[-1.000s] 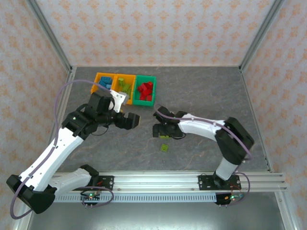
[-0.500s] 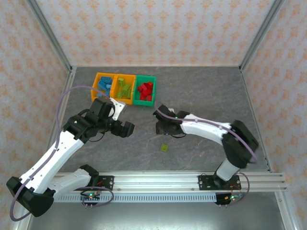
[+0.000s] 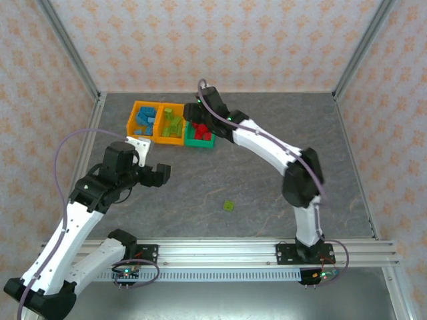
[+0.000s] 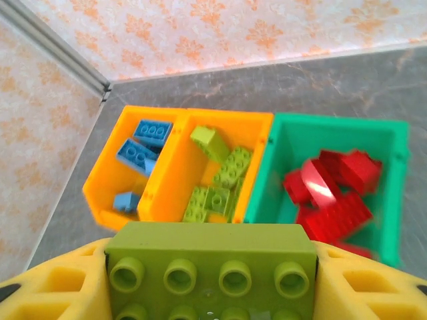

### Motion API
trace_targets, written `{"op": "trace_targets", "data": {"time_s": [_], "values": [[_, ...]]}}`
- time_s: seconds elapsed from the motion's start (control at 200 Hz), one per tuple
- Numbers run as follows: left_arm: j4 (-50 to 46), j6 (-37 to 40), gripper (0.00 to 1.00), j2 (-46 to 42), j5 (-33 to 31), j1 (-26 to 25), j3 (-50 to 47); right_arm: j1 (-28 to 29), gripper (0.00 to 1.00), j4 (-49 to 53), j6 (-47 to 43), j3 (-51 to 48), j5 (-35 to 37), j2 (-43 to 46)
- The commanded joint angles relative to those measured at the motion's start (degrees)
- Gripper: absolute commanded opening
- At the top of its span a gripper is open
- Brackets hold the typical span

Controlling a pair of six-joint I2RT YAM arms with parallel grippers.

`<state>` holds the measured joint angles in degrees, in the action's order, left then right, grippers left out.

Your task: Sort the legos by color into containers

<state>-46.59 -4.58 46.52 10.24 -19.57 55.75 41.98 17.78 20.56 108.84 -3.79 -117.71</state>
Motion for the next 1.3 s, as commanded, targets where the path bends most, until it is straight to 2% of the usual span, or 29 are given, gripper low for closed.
{"op": "trace_targets", "data": {"time_s": [0.0, 0.175, 0.255, 0.36, 0.49, 0.641, 0.806, 0.961, 1.061, 1.191, 1.296], "values": [[1.94, -0.43, 1.00, 0.15, 0.91, 0.99, -0.64, -0.75, 0.51, 3.51, -3.14, 12.50, -3.67, -10.46], [3.15, -0.72, 1.00, 0.20, 3.24, 2.22, -1.16, -1.02, 0.55, 7.51, -5.38, 37.48, -7.54, -28.51], [2.76, -0.78, 1.00, 0.97, 4.30, 2.26, -0.99, -1.02, 0.63, 8.19, -6.44, 46.16, -9.06, -34.34], [2.73, -0.59, 1.00, 1.21, 4.26, 2.26, -0.97, -1.02, 0.79, 8.17, -7.43, 49.18, -9.74, -36.22], [2.90, -0.69, 1.00, 1.11, 4.49, 2.26, -1.34, -0.93, 0.83, 12.45, -8.46, 45.96, -9.60, -30.35], [2.81, -0.23, 1.00, 1.41, 5.30, 2.35, -1.08, -0.33, 0.83, 16.97, -11.52, 30.70, -4.34, -16.76], [3.43, 0.38, 1.00, 1.03, 8.50, 2.35, -1.47, 0.51, 0.85, 9.53, -8.65, -2.91, 0.71, 7.01], [4.52, 1.56, 1.00, 1.92, 14.87, 2.31, -1.61, 3.41, 0.85, 11.19, 0.80, -27.95, 9.20, 28.36], [4.51, 2.62, 1.00, 3.02, 17.38, 2.35, -1.34, 6.42, 0.85, 15.95, 11.08, -40.31, 14.70, 39.28], [4.91, 3.69, 1.00, 4.22, 22.68, 2.21, -1.76, 9.56, 0.85, 17.70, 26.75, -53.76, 11.55, 48.66], [4.59, 4.70, 1.00, 6.03, 24.68, 1.83, -1.61, 11.68, 0.85, 18.41, 34.88, -59.47, 6.82, 49.03]]}}
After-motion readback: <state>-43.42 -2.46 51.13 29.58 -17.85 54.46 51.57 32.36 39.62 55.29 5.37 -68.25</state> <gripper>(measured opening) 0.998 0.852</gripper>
